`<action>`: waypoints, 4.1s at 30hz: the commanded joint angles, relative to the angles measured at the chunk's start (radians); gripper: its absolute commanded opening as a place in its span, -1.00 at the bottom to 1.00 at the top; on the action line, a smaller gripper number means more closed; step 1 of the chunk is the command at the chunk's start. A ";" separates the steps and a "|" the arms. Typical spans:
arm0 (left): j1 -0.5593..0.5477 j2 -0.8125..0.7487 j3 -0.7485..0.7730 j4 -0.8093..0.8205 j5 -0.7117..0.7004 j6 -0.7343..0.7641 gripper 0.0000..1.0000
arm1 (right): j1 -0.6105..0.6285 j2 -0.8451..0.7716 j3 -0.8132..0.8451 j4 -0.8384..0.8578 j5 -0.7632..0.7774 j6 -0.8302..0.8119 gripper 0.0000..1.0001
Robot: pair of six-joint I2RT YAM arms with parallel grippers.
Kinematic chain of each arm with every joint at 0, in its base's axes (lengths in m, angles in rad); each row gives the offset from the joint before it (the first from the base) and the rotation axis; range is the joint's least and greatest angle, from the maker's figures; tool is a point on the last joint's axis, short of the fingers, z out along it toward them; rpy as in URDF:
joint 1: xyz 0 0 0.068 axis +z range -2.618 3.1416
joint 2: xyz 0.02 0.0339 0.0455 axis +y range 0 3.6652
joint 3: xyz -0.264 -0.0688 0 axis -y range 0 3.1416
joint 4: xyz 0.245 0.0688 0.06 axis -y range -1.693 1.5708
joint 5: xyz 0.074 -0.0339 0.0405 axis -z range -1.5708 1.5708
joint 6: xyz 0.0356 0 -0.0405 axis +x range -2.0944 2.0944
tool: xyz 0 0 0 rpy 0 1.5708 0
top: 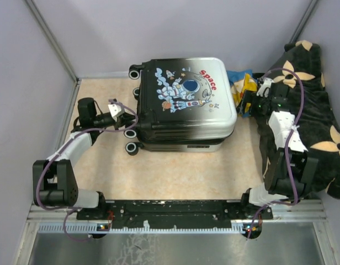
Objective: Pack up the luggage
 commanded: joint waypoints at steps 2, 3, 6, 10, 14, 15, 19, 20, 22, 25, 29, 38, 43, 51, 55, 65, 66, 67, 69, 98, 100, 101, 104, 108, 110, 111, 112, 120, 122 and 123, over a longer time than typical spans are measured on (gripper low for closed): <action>0.033 -0.112 0.022 -0.293 -0.041 0.201 -0.51 | -0.005 -0.007 -0.029 0.027 -0.048 -0.077 0.71; 0.040 -0.120 0.019 -0.320 -0.060 0.204 -0.37 | -0.005 -0.001 -0.032 0.031 -0.054 -0.081 0.69; 0.090 -0.147 0.012 -0.341 -0.075 0.149 -0.12 | -0.004 0.026 -0.038 0.033 -0.082 -0.106 0.62; 0.162 -0.191 0.001 -0.312 -0.098 0.025 0.03 | -0.005 0.052 -0.058 0.049 -0.117 -0.133 0.54; 0.179 -0.219 0.001 -0.239 -0.152 -0.099 0.14 | 0.003 0.085 -0.075 0.088 -0.171 -0.127 0.45; 0.182 -0.222 0.009 -0.221 -0.165 -0.143 0.18 | 0.008 0.095 -0.076 0.097 -0.172 -0.128 0.44; 0.202 -0.214 0.050 -0.137 -0.234 -0.329 0.29 | 0.051 0.130 -0.086 0.128 -0.195 -0.119 0.38; 0.210 -0.211 0.063 -0.126 -0.247 -0.370 0.29 | 0.068 0.134 -0.090 0.131 -0.205 -0.120 0.36; 0.227 -0.208 0.087 -0.109 -0.278 -0.443 0.31 | 0.105 0.134 -0.109 0.134 -0.224 -0.123 0.35; 0.255 -0.204 0.115 -0.110 -0.318 -0.516 0.32 | 0.154 0.122 -0.154 0.150 -0.256 -0.110 0.34; 0.306 -0.203 0.132 -0.113 -0.384 -0.582 0.33 | 0.212 0.088 -0.225 0.173 -0.294 -0.092 0.32; 0.451 -0.097 0.290 -0.320 -0.636 -0.732 0.31 | 0.527 0.010 -0.286 0.318 -0.268 0.067 0.38; 0.494 -0.092 0.304 -0.381 -0.762 -0.747 0.34 | 0.733 0.009 -0.205 0.298 -0.242 0.017 0.48; 0.521 -0.130 0.280 -0.474 -0.919 -0.730 0.32 | 0.540 -0.099 -0.263 0.236 -0.211 -0.072 0.49; 0.521 -0.153 0.227 -0.528 -0.894 -0.718 0.23 | 0.395 -0.084 -0.215 0.158 -0.212 -0.171 0.49; 0.521 -0.202 0.034 -0.592 -0.771 -0.803 0.18 | 0.273 0.272 0.198 0.214 -0.183 -0.105 0.41; 0.520 -0.210 0.007 -0.574 -0.741 -0.811 0.17 | 0.274 0.306 0.236 0.229 -0.190 -0.082 0.40; 0.519 -0.216 -0.012 -0.554 -0.708 -0.818 0.16 | 0.274 0.339 0.276 0.243 -0.191 -0.061 0.40; 0.518 -0.211 -0.041 -0.518 -0.650 -0.826 0.14 | 0.277 0.400 0.337 0.276 -0.177 -0.010 0.38; 0.334 0.623 0.738 -0.459 -0.193 -0.629 0.13 | 0.275 0.826 0.685 0.287 -0.462 0.162 0.30; 0.341 0.602 0.753 -0.479 -0.227 -0.582 0.15 | 0.277 0.802 0.627 0.318 -0.482 0.191 0.28; 0.348 0.580 0.751 -0.483 -0.245 -0.573 0.16 | 0.279 0.784 0.583 0.350 -0.491 0.215 0.27; 0.372 0.480 0.703 -0.427 -0.275 -0.564 0.30 | 0.296 0.719 0.429 0.445 -0.511 0.269 0.24; 0.372 0.311 0.621 -0.351 -0.312 -0.526 0.39 | 0.334 0.645 0.291 0.501 -0.513 0.287 0.22; 0.370 0.231 0.589 -0.327 -0.301 -0.521 0.42 | 0.359 0.613 0.227 0.526 -0.515 0.293 0.21; 0.366 0.199 0.586 -0.344 -0.284 -0.506 0.43 | 0.369 0.594 0.194 0.541 -0.514 0.299 0.20; 0.359 0.161 0.589 -0.376 -0.266 -0.471 0.43 | 0.376 0.576 0.161 0.559 -0.514 0.307 0.20; 0.279 -0.098 0.514 -0.621 -0.111 -0.137 0.47 | 0.481 0.425 -0.080 0.758 -0.507 0.427 0.19; 0.229 -0.145 0.505 -0.724 -0.104 -0.009 0.48 | 0.524 0.395 -0.147 0.829 -0.501 0.480 0.18; 0.197 -0.164 0.500 -0.769 -0.104 0.044 0.48 | 0.552 0.378 -0.182 0.869 -0.497 0.500 0.18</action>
